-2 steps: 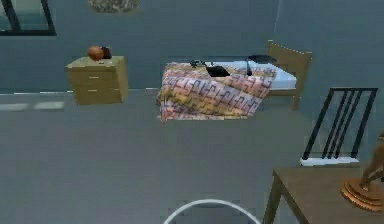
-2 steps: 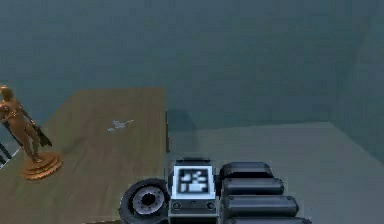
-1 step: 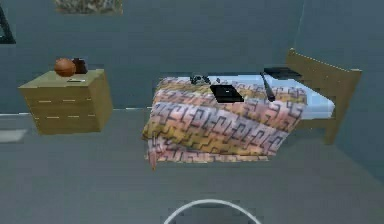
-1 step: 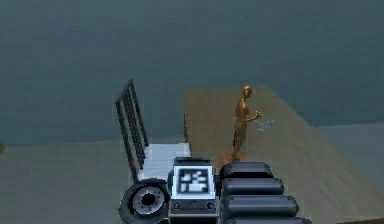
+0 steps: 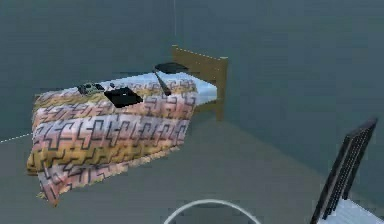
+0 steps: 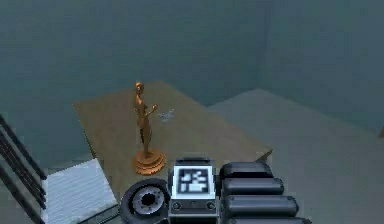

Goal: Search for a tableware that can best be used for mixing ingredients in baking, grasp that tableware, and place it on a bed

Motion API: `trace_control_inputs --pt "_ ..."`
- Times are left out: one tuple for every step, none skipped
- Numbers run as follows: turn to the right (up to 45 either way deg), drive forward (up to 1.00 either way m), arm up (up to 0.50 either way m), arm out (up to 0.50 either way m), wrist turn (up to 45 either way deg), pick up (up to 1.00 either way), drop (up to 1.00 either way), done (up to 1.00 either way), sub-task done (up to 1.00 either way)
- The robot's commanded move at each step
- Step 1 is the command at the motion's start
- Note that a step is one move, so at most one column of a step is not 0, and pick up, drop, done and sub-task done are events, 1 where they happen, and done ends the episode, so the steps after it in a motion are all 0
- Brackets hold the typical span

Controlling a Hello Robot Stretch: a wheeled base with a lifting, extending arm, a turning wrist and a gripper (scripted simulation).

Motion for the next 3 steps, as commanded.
trace_control_inputs --pt "0.0 1.0 0.0 0.0 0.0 0.0 0.0 0.0 0.0" --pt "0.0 0.5 0.0 0.0 0.0 0.0 0.0 0.0 0.0" --pt "-45.0 0.0 0.0 0.0 0.0 0.0 0.0 0.0 0.0"
